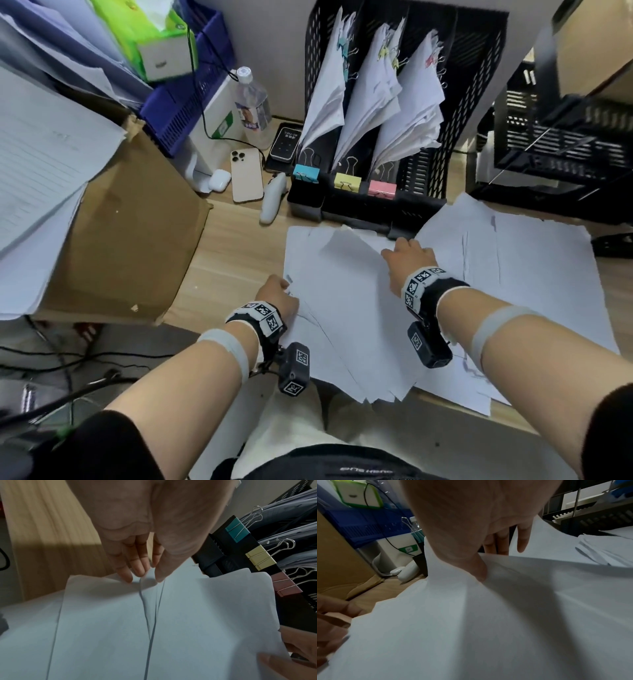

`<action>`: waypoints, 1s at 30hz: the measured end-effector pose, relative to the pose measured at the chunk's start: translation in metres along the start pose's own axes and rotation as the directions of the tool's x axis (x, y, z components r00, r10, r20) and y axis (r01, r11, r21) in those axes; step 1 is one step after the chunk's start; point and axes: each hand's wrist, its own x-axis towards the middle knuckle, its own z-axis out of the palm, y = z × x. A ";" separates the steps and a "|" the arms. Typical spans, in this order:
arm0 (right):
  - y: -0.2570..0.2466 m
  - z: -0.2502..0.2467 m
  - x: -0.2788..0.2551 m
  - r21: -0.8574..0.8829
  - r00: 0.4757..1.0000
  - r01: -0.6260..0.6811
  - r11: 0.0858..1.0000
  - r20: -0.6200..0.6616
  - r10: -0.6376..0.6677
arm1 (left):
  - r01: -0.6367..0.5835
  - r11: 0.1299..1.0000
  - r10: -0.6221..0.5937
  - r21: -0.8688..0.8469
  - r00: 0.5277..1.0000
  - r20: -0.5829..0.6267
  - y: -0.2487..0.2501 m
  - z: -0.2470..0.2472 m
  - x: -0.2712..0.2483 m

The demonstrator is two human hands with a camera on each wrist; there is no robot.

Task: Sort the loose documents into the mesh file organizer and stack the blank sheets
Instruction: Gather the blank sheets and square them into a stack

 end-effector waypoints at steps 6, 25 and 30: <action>0.002 0.009 0.002 0.141 0.998 0.024 0.990 0.051 -0.032 | -0.086 0.996 0.086 0.031 0.996 0.015 -0.003 0.002 -0.008; -0.025 0.034 -0.041 0.601 0.864 -0.503 0.621 0.347 0.364 | 0.008 0.999 -0.010 0.031 0.997 0.070 0.041 -0.020 0.022; -0.038 0.042 -0.041 0.602 0.914 -0.392 0.696 0.343 0.218 | 0.039 0.995 -0.022 -0.091 0.982 0.186 0.051 -0.014 0.011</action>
